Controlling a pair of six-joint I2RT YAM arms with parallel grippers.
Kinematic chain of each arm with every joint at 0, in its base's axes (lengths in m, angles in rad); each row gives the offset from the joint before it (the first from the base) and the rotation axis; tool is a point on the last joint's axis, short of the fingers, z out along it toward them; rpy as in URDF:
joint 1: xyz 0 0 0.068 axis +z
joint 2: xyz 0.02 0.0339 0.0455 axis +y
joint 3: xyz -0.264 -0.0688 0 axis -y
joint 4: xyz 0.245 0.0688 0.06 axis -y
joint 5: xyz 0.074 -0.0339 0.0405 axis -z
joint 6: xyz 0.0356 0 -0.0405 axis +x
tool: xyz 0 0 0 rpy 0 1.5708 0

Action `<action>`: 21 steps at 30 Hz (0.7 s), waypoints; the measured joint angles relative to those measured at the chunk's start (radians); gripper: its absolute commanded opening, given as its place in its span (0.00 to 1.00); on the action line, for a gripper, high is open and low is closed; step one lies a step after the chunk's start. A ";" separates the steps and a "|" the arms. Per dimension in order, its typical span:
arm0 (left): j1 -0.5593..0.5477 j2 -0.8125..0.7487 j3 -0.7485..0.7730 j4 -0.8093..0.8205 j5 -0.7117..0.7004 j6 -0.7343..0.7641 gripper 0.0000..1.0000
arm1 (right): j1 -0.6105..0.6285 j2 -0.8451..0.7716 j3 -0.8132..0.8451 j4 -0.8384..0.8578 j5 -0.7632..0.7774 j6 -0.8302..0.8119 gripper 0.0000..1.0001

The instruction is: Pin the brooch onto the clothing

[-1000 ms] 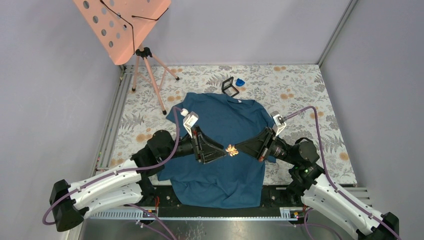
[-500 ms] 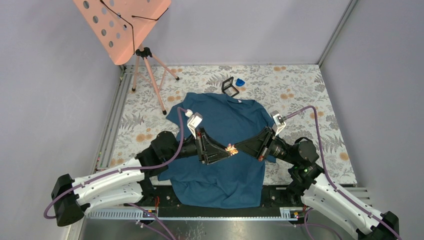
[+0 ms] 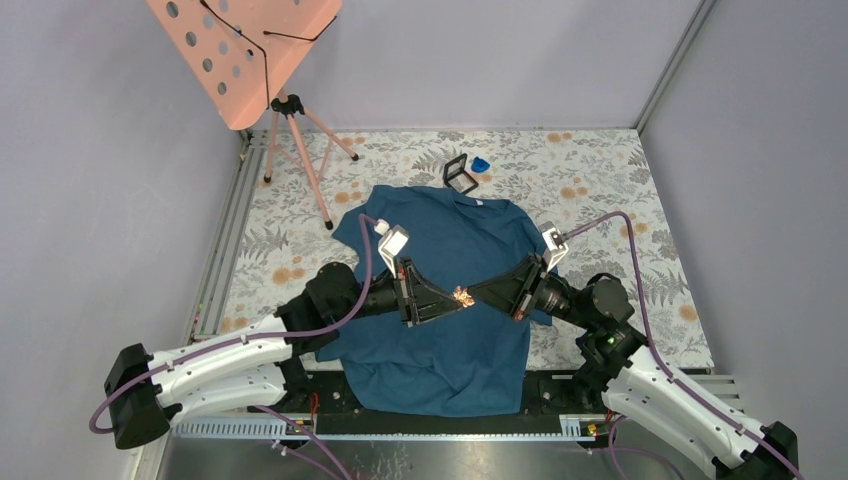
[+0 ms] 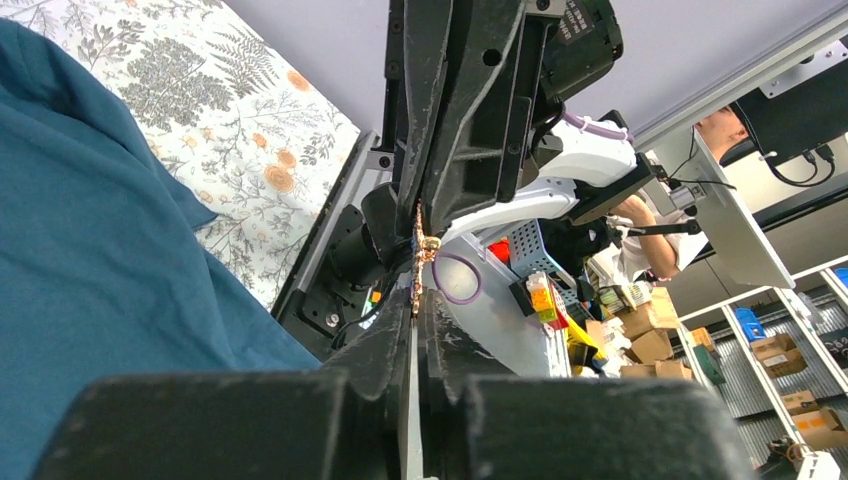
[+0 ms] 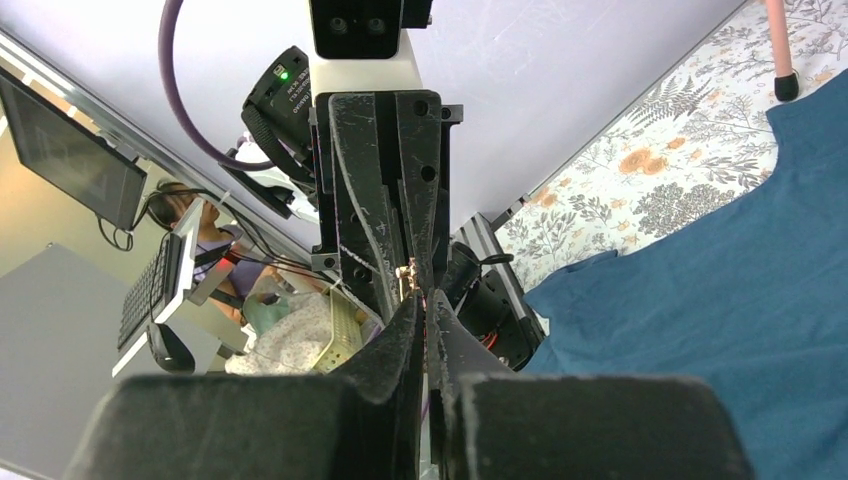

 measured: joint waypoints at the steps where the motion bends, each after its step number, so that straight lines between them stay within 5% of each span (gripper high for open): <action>1: 0.000 0.000 0.000 -0.003 -0.002 0.001 0.00 | 0.000 -0.002 0.000 -0.006 0.002 -0.003 0.22; 5: 0.000 0.005 0.000 -0.006 -0.013 0.003 0.00 | 0.000 -0.016 0.000 -0.022 0.001 -0.006 0.48; 9: 0.000 0.005 0.000 -0.008 -0.018 0.008 0.00 | 0.000 -0.024 0.000 -0.024 -0.002 0.002 0.54; 13: 0.000 0.005 0.000 -0.009 -0.016 0.018 0.00 | 0.000 -0.019 0.000 -0.024 -0.020 0.008 0.50; 21: 0.000 0.005 0.000 -0.026 0.000 0.041 0.00 | 0.001 0.054 0.007 -0.021 -0.056 0.033 0.23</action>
